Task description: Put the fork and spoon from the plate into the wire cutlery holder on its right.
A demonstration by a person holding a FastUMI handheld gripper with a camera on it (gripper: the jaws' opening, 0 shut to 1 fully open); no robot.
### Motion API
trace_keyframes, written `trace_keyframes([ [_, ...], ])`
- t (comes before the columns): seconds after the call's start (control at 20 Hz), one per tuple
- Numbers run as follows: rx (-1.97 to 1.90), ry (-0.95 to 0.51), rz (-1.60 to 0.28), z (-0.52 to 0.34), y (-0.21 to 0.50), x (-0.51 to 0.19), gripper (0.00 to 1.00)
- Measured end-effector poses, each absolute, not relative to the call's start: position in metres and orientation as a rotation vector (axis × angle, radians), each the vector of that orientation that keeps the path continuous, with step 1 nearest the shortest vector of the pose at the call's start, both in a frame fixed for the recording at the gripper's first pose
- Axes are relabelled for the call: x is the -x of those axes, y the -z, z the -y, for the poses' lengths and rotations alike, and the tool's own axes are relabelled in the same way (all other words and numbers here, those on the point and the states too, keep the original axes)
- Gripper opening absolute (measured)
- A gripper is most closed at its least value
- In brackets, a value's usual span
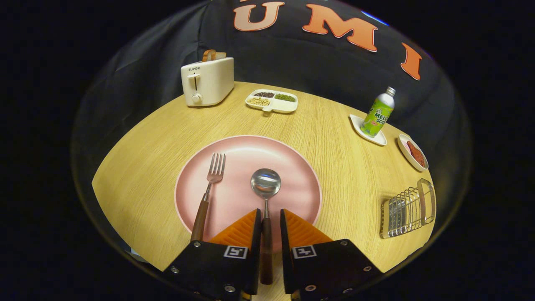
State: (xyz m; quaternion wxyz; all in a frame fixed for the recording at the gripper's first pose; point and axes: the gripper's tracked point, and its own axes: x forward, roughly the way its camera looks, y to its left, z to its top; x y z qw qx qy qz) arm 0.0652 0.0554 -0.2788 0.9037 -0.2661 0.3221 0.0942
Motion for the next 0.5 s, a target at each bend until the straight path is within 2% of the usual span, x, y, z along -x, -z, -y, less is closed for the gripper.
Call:
trace_keyframes([
  [0.1,0.564,-0.184,-0.698,-0.052,0.286,-0.063,0.16],
  [0.3,0.536,-0.169,-0.720,-0.052,0.286,-0.062,0.07],
  [0.5,0.469,-0.175,-0.721,-0.051,0.267,-0.055,0.05],
])
